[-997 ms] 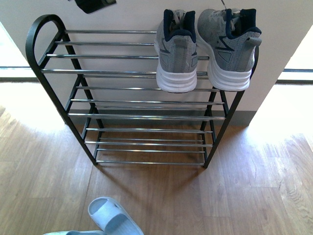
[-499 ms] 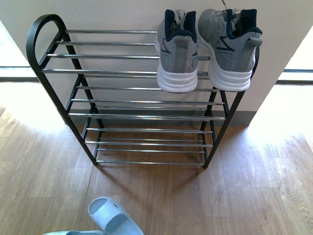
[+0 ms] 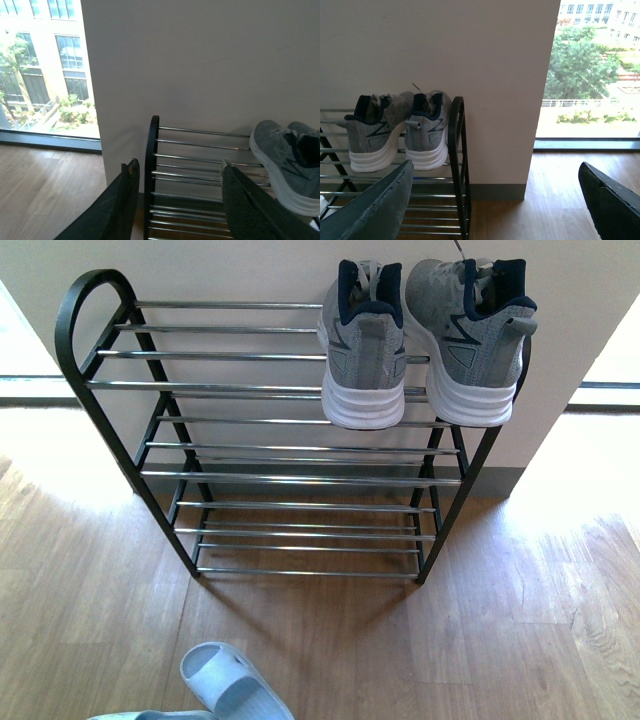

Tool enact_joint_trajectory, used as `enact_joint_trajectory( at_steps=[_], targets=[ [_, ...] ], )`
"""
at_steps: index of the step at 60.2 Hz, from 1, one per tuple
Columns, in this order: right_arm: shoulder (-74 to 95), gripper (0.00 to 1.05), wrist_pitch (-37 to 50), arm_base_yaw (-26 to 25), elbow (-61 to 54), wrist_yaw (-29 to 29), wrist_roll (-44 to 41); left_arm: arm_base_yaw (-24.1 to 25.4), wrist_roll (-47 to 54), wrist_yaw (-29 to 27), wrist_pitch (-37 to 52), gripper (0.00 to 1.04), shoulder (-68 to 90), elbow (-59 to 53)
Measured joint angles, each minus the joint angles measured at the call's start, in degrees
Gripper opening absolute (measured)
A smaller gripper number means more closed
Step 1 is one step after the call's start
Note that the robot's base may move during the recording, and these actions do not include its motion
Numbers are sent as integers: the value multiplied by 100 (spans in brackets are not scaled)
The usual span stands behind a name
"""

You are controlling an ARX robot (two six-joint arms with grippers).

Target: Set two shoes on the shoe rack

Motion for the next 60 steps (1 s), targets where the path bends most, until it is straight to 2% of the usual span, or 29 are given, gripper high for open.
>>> enact_joint_trajectory(
  at_steps=[2,9,11,13,18,50,56,60],
  targets=[
    [0,96,0,-2,0,0,0,63,39,52,2,41,-61,-81],
    [0,96,0,0,0,0,0,343,155,341,11,10,-424,-439],
    [0,96,0,0,0,0,0,632,173,739,7,1,-540,-527],
    [0,96,0,0,0,0,0,837,195,925,-9,1,-623,-592],
    [0,96,0,0,0,2,0,994,195,922,-35,1,-763,-688],
    [0,96,0,0,0,0,0,1010,199,981,-391,1,-1679,-1180],
    [0,96,0,0,0,0,0,1012,201,984,-1241,1,-2428,-1268],
    [0,96,0,0,0,0,0,1012,203,984,-1322,1,-2632,-1268]
  ],
)
